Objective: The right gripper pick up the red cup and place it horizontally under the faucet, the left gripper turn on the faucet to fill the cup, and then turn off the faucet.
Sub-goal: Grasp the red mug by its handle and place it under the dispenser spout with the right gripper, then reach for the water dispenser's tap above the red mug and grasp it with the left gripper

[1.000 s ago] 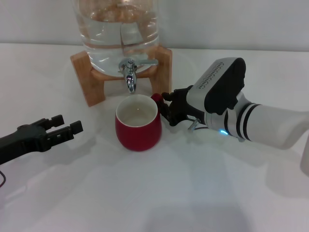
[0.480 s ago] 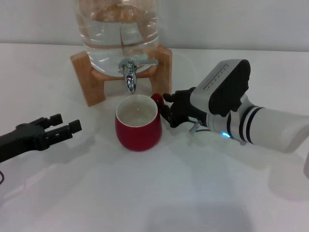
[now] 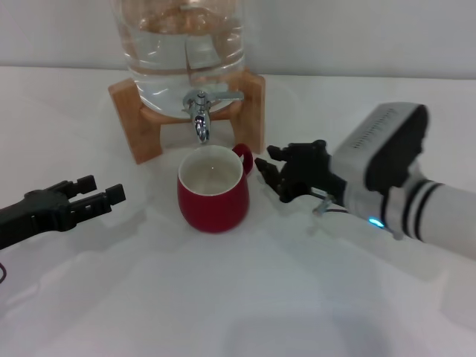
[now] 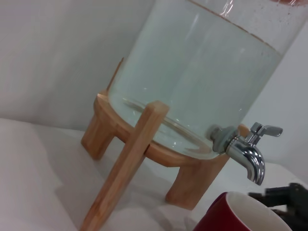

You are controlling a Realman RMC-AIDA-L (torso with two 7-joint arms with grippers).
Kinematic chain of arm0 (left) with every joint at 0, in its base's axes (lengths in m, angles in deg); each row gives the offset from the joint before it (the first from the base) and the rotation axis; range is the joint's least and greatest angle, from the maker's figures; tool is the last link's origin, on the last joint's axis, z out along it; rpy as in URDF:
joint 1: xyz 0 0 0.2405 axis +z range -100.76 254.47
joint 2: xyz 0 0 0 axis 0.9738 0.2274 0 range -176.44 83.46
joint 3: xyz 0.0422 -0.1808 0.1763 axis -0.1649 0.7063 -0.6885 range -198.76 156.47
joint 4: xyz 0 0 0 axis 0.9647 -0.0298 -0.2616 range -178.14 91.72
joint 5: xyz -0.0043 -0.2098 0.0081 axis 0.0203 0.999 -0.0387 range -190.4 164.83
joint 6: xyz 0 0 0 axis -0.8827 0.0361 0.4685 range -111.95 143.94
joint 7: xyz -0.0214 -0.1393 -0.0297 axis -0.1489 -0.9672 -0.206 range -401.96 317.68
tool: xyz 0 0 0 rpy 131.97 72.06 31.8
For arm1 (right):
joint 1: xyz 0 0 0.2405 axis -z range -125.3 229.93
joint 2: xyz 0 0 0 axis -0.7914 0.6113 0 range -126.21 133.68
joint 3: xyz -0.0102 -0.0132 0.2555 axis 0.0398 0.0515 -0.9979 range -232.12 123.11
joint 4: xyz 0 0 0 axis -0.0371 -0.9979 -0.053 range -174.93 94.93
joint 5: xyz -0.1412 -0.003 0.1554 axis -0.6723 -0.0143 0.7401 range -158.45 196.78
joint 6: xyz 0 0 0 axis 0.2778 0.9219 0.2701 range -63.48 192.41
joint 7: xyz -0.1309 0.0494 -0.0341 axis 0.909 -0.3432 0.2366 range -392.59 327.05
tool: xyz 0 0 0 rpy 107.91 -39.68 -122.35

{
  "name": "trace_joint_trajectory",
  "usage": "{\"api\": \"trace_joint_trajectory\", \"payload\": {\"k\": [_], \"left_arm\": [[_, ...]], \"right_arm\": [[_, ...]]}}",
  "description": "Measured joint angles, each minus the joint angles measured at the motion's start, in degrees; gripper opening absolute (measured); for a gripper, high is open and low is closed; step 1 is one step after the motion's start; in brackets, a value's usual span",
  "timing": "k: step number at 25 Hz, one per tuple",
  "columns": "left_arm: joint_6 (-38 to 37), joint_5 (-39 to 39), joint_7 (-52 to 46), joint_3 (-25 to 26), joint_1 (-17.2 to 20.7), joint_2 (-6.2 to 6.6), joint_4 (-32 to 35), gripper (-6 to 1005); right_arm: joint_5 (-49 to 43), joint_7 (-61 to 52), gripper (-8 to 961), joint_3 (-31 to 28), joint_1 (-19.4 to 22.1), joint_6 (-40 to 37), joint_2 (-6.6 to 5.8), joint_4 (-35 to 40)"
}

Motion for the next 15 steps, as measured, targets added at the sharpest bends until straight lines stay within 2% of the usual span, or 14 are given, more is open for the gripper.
{"api": "trace_joint_trajectory", "payload": {"k": [2, 5, 11, 13, 15], "left_arm": [[0.1, 0.0, -0.1, 0.0, 0.0, 0.0, 0.0, 887], [0.3, 0.0, -0.1, 0.0, 0.1, 0.0, 0.1, 887], [0.5, 0.0, -0.6, -0.3, 0.3, -0.18, 1.6, 887], [1.0, 0.0, -0.8, -0.3, 0.3, -0.1, 1.6, 887], [1.5, -0.1, -1.1, -0.3, 0.3, 0.01, 2.0, 887]], "right_arm": [[-2.1, -0.6, 254, -0.5, 3.1, 0.4, -1.46, -4.4], [-5.2, -1.0, 255, -2.0, 7.9, 1.0, -2.95, -10.1], [-11.9, -1.1, 257, -6.4, 18.0, 0.9, -3.25, -18.5], [-12.6, -1.1, 316, -7.3, 21.3, 0.9, -3.65, -21.0], [-13.1, -1.6, 374, -7.5, 23.9, 1.8, -4.56, -23.0]]}}
